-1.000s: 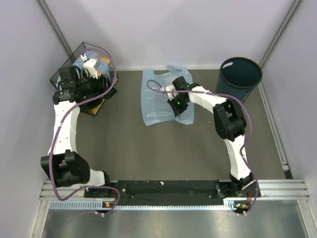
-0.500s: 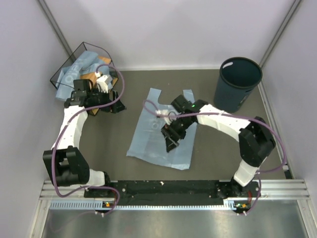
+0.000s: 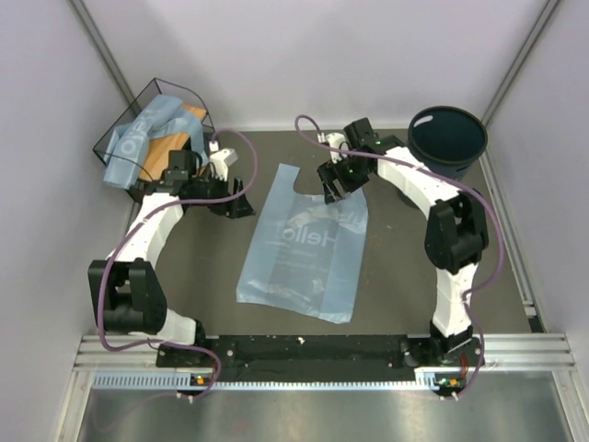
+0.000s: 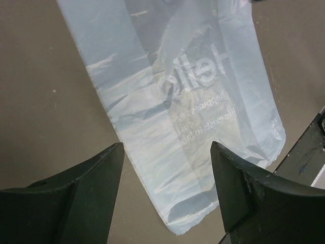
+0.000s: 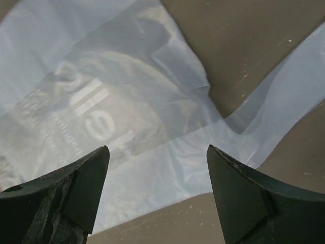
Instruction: Put the trash bags into the trash bin
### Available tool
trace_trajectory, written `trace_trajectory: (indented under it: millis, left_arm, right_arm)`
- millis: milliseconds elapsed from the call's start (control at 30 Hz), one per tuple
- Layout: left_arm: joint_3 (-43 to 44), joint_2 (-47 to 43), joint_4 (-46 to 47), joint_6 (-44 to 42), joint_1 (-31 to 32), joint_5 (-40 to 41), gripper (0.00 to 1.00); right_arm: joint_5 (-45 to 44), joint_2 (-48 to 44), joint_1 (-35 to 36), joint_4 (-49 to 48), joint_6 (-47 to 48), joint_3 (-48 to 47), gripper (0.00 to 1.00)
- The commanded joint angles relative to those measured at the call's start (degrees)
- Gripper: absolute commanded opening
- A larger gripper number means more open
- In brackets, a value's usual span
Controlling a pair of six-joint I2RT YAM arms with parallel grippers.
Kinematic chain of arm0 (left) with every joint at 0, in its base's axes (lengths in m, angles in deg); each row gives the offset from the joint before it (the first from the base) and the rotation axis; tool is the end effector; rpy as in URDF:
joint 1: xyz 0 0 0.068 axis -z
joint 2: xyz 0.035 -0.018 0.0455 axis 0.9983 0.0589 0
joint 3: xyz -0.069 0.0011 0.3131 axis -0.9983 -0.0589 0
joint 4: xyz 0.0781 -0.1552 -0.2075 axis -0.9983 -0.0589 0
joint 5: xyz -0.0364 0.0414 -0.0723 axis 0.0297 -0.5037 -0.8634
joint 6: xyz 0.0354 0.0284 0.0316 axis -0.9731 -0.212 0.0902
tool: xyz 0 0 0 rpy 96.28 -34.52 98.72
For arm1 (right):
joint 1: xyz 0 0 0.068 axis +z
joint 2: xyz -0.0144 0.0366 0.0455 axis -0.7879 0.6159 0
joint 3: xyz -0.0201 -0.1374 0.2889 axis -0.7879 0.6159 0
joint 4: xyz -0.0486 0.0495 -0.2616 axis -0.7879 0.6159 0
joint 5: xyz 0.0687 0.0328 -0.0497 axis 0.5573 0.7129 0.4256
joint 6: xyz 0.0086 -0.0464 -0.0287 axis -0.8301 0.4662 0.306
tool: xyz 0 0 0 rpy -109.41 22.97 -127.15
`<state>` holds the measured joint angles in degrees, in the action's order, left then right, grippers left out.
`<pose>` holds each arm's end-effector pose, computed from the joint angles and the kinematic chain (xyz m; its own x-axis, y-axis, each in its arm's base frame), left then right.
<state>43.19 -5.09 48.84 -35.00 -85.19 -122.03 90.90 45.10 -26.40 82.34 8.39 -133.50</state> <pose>0.3093 -0.0331 0.3250 -0.7117 0.1409 -0.6882 0.5537 0.7154 -0.4261 0.4073 0.2096 0.3113 -0.6514 -0.5053 -0.5659 -0.7030 0.6826 0.1997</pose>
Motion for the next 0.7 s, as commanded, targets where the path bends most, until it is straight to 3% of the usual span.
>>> trace_trajectory:
  millis: [0, 167, 667]
  left_arm:
    - [-1.4, -0.6, 4.3, 1.0, 2.3, -0.4, 0.75]
    - [-2.3, -0.6, 5.6, 2.2, 3.5, -0.3, 0.75]
    - [-5.4, -2.8, 7.2, 3.1, 5.4, 1.9, 0.75]
  right_arm:
    - [-8.3, 5.1, -1.7, 0.7, -3.9, -4.1, 0.8]
    - [-16.1, 9.2, -2.1, 0.4, -6.0, -6.4, 0.82]
    - [-25.8, 15.3, -2.2, -4.8, -9.1, -12.0, 0.78]
